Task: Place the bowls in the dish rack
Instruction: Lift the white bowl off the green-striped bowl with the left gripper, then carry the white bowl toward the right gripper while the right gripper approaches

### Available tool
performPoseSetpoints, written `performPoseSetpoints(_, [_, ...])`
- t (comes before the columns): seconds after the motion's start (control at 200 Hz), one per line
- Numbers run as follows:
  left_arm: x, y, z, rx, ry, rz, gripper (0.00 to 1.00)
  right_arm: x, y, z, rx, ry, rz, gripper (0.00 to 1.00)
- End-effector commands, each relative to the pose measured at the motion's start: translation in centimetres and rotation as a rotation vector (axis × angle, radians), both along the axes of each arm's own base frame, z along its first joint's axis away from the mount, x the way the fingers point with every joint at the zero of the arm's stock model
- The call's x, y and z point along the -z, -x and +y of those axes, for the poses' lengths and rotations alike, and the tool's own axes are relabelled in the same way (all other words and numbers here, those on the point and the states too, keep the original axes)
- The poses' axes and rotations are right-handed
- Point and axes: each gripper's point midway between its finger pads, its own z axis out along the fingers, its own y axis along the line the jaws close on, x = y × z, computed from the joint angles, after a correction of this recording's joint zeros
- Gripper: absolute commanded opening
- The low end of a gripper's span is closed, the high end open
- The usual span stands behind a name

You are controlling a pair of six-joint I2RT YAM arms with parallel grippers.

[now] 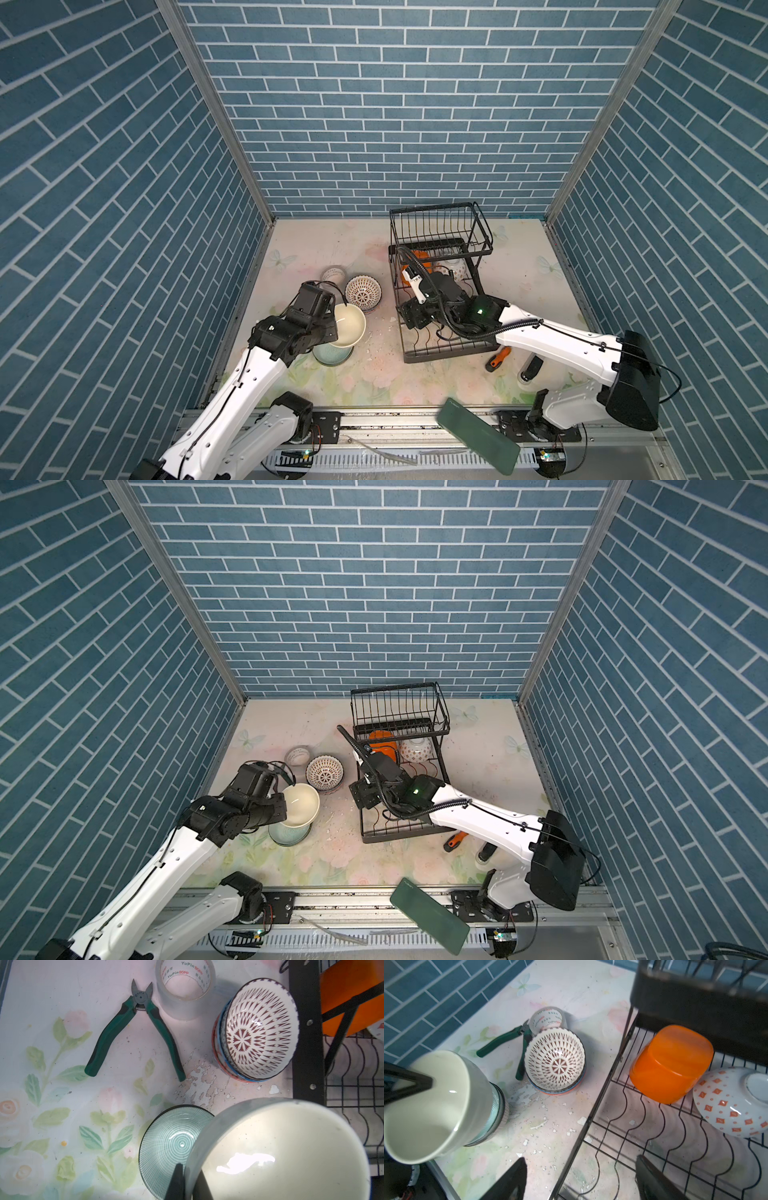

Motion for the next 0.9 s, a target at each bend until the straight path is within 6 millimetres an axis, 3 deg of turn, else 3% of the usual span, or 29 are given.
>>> performPoseSetpoints(0.0, [-2.0,-1.7,-1.9,0.028,0.039,-0.074,0.0,-2.3,0.2,0.3,-0.016,0.022,-0.025,0.81])
performPoseSetpoints(0.155, [-1.4,-2.7,-3.7,0.068,-0.004,-0.059,0.0,-3.4,0.8,1.0,-0.042,0.013,-0.037,0.81])
performPoseSetpoints(0.305, [-0.9,-3.8,-6.4,0.115,-0.007,-0.057,0.0,-3.0,1.4,1.4,-0.058,0.044,-0.026,0.81])
performPoseSetpoints(0.61, [-0.3,-5.0,-11.9,0.214,-0.017,-0.06,0.0,-0.4,1.2,0.4,0.018,0.17,0.0,0.81])
performPoseSetpoints(0.89, [0.2,-5.2,-14.6,0.268,-0.012,-0.048,0.0,2.1,0.6,-1.5,0.104,0.252,0.005,0.75])
